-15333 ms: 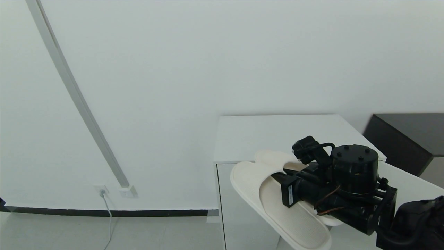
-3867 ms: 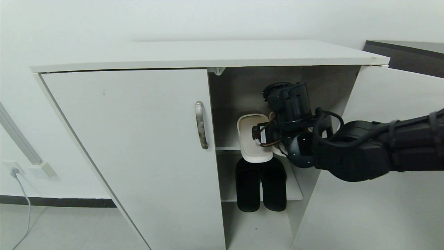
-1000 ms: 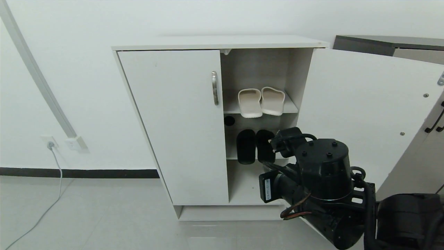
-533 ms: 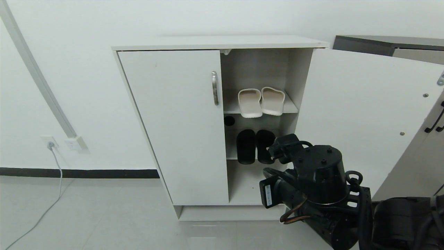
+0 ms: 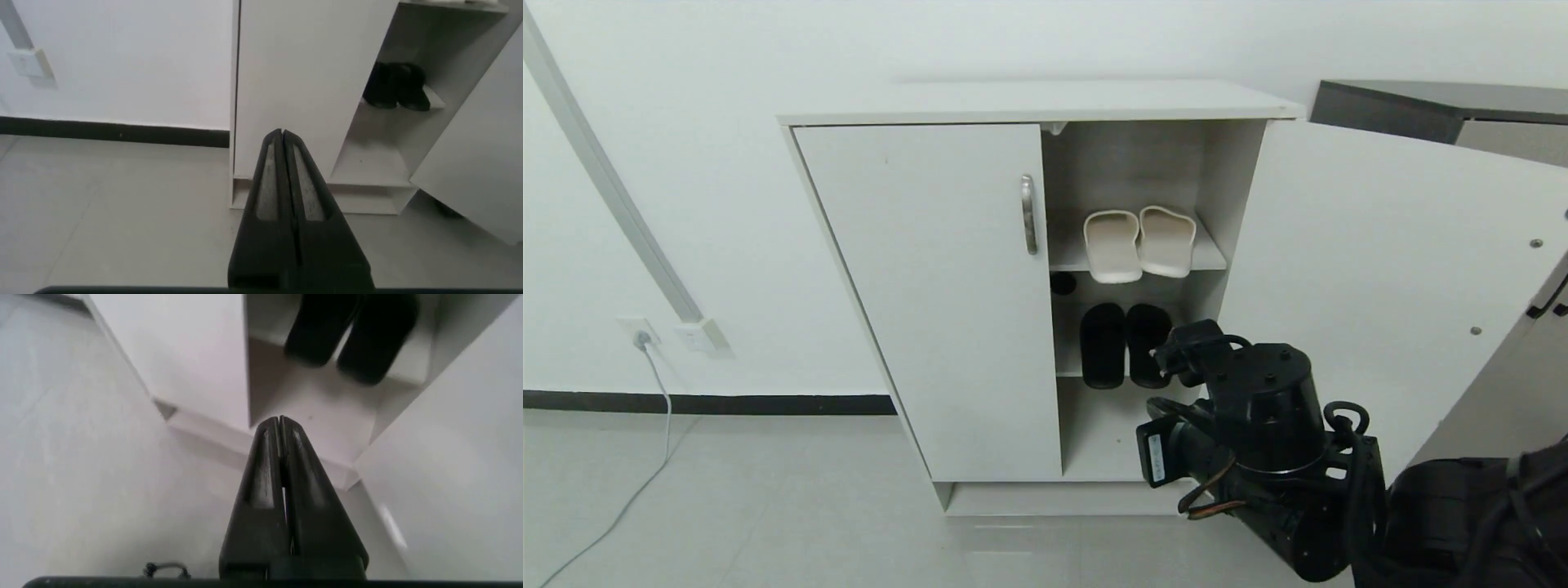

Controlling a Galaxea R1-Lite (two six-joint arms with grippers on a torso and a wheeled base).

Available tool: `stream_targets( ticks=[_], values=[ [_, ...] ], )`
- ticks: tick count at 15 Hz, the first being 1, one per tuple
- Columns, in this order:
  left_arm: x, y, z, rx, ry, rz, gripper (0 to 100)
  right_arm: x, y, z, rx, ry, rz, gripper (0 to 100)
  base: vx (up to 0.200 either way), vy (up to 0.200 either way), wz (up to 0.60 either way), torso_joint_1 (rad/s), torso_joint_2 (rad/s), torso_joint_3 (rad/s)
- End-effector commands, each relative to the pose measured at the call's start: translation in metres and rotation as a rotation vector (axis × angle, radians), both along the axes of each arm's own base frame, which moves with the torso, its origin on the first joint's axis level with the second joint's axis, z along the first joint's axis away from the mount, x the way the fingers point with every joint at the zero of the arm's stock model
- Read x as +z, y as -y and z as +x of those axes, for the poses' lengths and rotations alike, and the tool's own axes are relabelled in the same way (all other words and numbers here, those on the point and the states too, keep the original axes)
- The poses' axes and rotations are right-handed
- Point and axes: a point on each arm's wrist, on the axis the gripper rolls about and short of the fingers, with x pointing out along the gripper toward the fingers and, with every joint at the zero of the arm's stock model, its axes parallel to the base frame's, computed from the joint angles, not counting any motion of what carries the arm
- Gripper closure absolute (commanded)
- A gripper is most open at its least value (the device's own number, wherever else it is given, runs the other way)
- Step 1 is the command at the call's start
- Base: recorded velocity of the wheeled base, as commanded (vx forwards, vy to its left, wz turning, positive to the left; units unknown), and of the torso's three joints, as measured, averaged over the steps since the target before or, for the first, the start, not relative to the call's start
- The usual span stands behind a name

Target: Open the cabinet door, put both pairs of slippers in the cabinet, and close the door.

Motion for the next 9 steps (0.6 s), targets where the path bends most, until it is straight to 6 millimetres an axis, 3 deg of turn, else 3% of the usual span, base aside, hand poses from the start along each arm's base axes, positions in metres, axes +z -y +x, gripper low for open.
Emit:
stream_targets(
  ticks=[1,9],
  values=[
    [0.0004,0.0000,0.0000,0.000,0.001,0.000,100,-0.0006,-0.0009,-0.0008,0.004,0.000,0.000,100,0.000,0.000,0.00,0.051,-0.58,-0.369],
    [0.0004,0.0000,0.0000,0.000,0.001,0.000,100,-0.0030,0.0005,-0.0012,0.001,-0.006,-0.008,100,0.000,0.000,0.00,0.097,-0.48,-0.345]
  ],
)
